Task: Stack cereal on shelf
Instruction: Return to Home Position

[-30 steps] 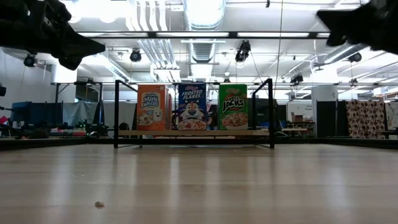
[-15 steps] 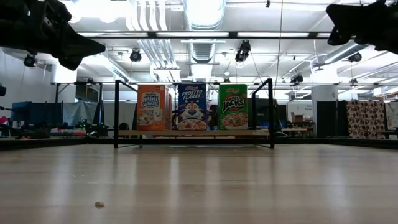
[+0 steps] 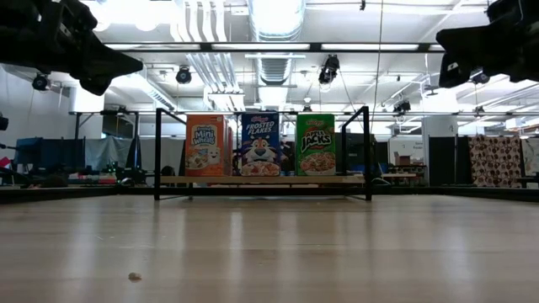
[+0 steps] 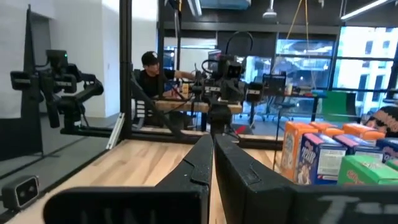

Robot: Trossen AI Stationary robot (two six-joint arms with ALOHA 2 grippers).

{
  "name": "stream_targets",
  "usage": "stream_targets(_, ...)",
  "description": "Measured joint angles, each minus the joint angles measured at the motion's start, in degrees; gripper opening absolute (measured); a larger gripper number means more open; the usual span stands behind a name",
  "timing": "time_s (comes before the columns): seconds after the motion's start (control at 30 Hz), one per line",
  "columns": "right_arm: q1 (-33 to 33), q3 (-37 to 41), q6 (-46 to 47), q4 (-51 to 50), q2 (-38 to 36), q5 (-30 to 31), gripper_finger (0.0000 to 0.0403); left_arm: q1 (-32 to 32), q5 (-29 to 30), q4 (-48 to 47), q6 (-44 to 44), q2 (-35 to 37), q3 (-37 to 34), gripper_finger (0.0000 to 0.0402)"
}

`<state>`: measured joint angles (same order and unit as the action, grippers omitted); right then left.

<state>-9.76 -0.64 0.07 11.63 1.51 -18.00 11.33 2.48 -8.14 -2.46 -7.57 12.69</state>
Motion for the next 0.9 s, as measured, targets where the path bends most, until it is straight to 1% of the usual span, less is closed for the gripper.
stream_targets(0.9, 0.0, 0.0, -0.1, -1.1, 0.1, 0.0, 0.0009, 0.0, 0.0, 0.0, 0.0, 0.0, 0.0, 0.0000)
